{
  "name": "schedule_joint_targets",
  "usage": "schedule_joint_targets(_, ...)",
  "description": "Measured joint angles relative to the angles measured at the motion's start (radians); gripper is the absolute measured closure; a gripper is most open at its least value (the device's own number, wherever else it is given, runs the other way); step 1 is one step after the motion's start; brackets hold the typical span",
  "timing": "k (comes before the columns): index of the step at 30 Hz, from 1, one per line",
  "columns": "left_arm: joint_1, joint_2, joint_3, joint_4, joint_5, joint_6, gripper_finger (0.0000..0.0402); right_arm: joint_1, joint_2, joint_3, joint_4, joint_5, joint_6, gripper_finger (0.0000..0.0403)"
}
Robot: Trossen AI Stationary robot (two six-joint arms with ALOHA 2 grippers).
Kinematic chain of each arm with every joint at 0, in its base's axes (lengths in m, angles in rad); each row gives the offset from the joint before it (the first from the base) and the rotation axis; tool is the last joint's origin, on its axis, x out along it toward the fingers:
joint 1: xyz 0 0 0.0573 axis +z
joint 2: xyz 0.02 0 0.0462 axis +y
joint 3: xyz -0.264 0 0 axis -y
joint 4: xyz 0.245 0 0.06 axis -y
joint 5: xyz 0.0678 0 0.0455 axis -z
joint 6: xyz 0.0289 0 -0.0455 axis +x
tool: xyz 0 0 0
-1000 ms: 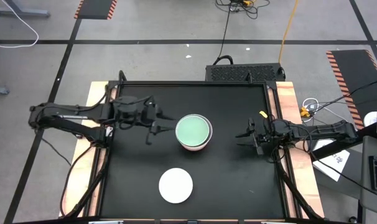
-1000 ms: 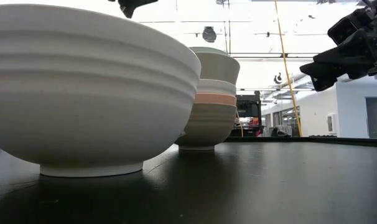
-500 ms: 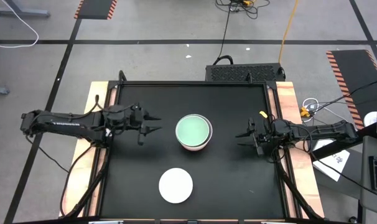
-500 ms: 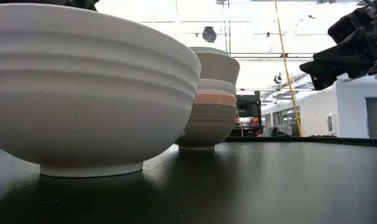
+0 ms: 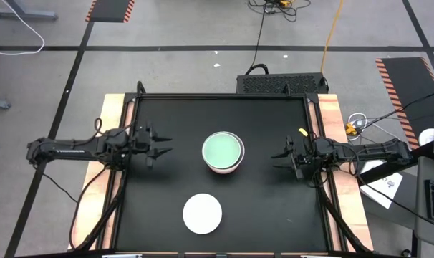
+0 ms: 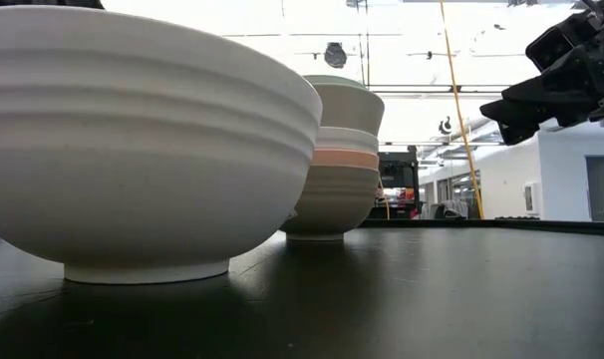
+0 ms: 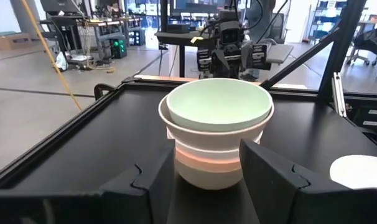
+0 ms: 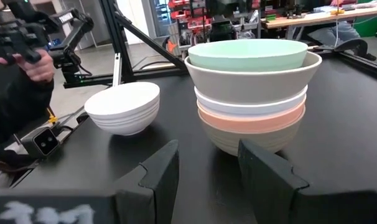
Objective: Nest bowls inside each other
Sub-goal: Stack the white bowl on top of the light green bowl
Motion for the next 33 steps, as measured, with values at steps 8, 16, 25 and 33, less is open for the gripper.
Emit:
schedule_joint_targets(8,0.0,-0.081,-0.081,-0.014,-0.001,-0.008,0.022,0.0,0.0,0.0,0.008,0.0,0.017,0.0245)
schedule_joint_targets(16,0.0,-0.085,-0.085,-0.063,-0.001,-0.014,0.022,0.0,0.0,0.0,0.015,-0.002,0.019,0.0245)
schedule_joint_targets(25,0.0,-0.085,-0.085,-0.108,-0.001,-0.015,0.022,0.0,0.0,0.0,0.016,-0.003,0.021,0.0245)
schedule_joint_targets(33,0.0,-0.085,-0.163,-0.047,-0.002,-0.031,0.022,0.0,0.0,0.0,0.127,-0.015,-0.007,0.0245)
